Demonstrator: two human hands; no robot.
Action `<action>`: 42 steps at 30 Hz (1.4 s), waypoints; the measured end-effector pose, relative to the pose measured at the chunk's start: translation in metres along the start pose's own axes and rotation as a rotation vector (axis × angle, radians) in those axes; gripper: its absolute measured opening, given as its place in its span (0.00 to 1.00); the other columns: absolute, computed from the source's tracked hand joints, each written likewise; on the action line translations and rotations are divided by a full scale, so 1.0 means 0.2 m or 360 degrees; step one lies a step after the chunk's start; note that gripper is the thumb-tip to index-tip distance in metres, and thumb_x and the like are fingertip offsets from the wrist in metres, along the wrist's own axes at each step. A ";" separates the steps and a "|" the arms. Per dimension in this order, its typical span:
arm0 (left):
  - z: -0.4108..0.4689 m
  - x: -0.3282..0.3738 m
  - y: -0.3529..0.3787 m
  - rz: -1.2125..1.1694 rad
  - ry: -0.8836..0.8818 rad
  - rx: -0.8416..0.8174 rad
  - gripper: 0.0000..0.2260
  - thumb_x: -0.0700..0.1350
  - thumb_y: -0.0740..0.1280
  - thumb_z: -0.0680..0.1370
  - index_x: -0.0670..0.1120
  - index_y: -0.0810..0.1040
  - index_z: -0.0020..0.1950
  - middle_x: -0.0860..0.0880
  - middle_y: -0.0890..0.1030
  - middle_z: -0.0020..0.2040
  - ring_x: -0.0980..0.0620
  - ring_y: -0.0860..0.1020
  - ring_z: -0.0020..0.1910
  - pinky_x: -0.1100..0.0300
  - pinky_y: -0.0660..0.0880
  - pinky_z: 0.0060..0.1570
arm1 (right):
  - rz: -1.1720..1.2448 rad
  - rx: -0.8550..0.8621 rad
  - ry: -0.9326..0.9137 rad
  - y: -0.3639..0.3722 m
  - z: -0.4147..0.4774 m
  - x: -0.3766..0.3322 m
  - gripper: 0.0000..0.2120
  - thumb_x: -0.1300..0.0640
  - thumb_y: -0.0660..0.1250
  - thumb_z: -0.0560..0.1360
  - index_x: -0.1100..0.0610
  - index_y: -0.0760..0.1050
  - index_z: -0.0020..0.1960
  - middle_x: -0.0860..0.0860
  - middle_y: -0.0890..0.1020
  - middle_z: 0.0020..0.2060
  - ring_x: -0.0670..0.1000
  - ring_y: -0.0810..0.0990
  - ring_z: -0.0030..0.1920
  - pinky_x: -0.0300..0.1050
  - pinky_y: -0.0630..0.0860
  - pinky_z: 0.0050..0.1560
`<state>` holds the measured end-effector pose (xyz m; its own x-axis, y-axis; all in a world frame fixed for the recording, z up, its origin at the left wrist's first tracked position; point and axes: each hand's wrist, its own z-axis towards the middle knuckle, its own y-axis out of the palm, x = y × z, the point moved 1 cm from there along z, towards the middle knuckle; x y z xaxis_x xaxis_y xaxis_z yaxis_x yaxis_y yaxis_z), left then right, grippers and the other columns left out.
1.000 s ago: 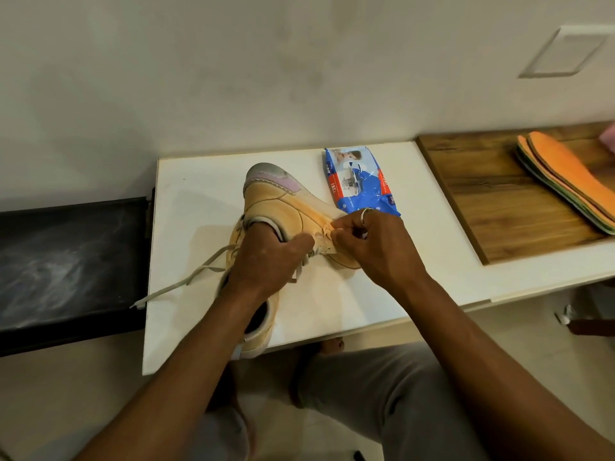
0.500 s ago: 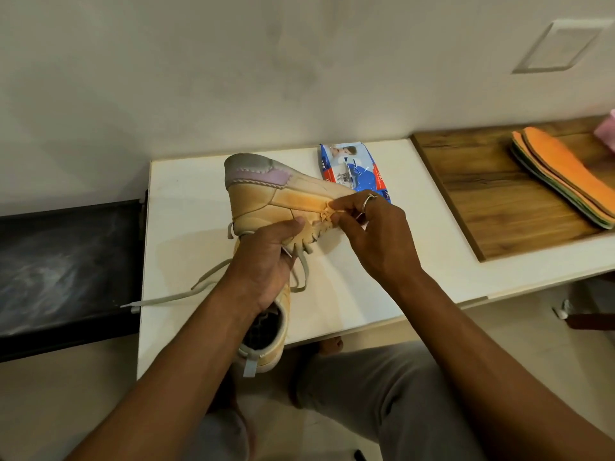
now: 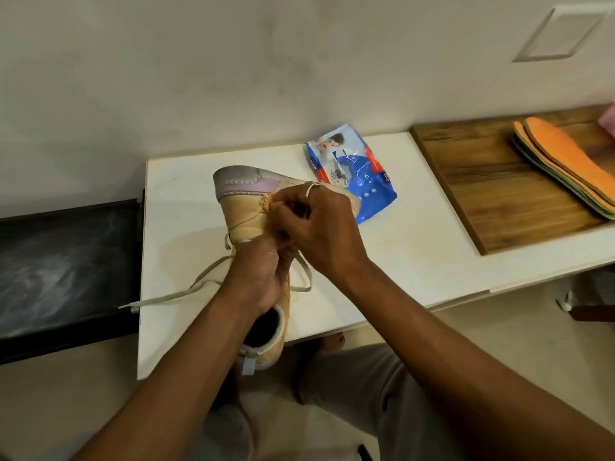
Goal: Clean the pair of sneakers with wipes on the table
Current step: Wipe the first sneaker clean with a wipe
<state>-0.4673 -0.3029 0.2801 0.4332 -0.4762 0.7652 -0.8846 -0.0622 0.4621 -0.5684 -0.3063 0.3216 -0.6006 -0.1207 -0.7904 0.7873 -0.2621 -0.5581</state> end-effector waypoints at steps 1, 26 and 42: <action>0.00 0.00 0.00 0.0028 0.0001 0.0007 0.11 0.29 0.63 0.78 0.43 0.79 0.49 0.49 0.84 0.37 0.55 0.82 0.36 0.64 0.79 0.35 | -0.0013 -0.0023 -0.0005 0.00 0.01 0.00 0.06 0.56 0.70 0.76 0.54 0.84 0.51 0.43 0.83 0.40 0.42 0.81 0.40 0.36 0.79 0.42; 0.00 0.00 -0.01 0.0308 -0.0033 0.0085 0.07 0.35 0.66 0.79 0.45 0.80 0.52 0.48 0.84 0.44 0.51 0.82 0.44 0.58 0.78 0.46 | 0.0033 -0.0074 0.0293 -0.04 0.04 0.08 0.04 0.57 0.70 0.75 0.55 0.84 0.46 0.39 0.80 0.34 0.42 0.81 0.39 0.39 0.81 0.42; 0.01 -0.01 -0.02 0.0386 -0.0074 0.0208 0.07 0.36 0.66 0.80 0.47 0.77 0.46 0.47 0.80 0.40 0.50 0.78 0.42 0.49 0.77 0.53 | 0.0157 -0.0145 0.0364 0.00 0.06 0.03 0.03 0.56 0.70 0.75 0.53 0.83 0.45 0.42 0.81 0.36 0.45 0.82 0.39 0.39 0.81 0.41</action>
<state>-0.4660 -0.3027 0.2756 0.2004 -0.5308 0.8234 -0.9776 -0.0527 0.2039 -0.5743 -0.3183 0.3201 -0.4813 0.0808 -0.8728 0.8559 -0.1715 -0.4879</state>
